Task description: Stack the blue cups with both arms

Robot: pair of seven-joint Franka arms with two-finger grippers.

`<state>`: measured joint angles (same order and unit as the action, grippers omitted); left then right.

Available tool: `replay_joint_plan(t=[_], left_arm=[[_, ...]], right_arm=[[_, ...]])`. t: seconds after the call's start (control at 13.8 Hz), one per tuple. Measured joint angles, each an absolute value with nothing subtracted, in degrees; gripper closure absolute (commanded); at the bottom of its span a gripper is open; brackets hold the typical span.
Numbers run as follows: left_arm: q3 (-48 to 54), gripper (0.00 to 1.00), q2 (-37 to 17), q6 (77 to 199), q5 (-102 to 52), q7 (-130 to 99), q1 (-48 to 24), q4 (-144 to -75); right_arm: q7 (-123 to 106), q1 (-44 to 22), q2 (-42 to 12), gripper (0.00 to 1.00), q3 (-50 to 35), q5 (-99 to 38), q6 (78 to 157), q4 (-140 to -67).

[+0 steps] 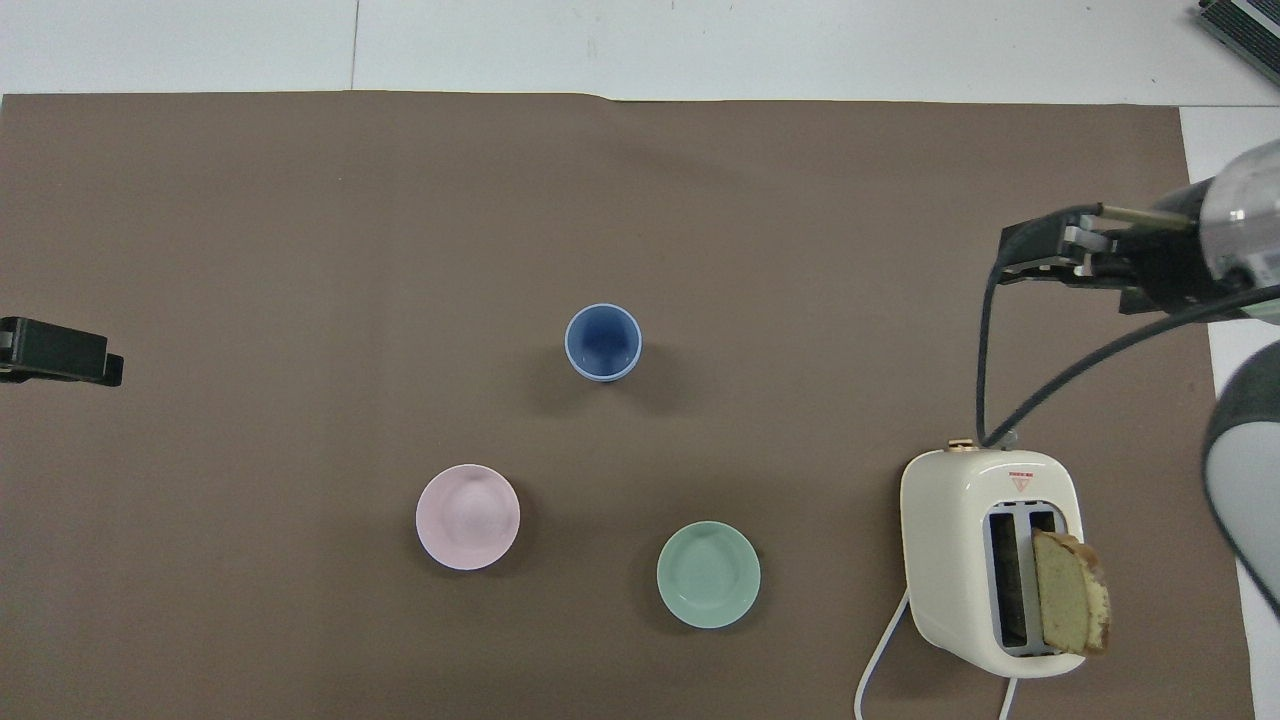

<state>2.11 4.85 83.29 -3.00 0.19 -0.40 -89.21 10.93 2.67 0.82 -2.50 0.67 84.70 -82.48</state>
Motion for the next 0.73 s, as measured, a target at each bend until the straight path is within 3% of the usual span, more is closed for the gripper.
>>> replay_joint_plan(t=[0.73], left_arm=[[2.1,0.0,4.9,83.3,-3.0,0.2,-0.4,-89.2]], right_arm=[[10.4,2.4,1.2,0.0,-3.6,1.0,80.8,-82.5]])
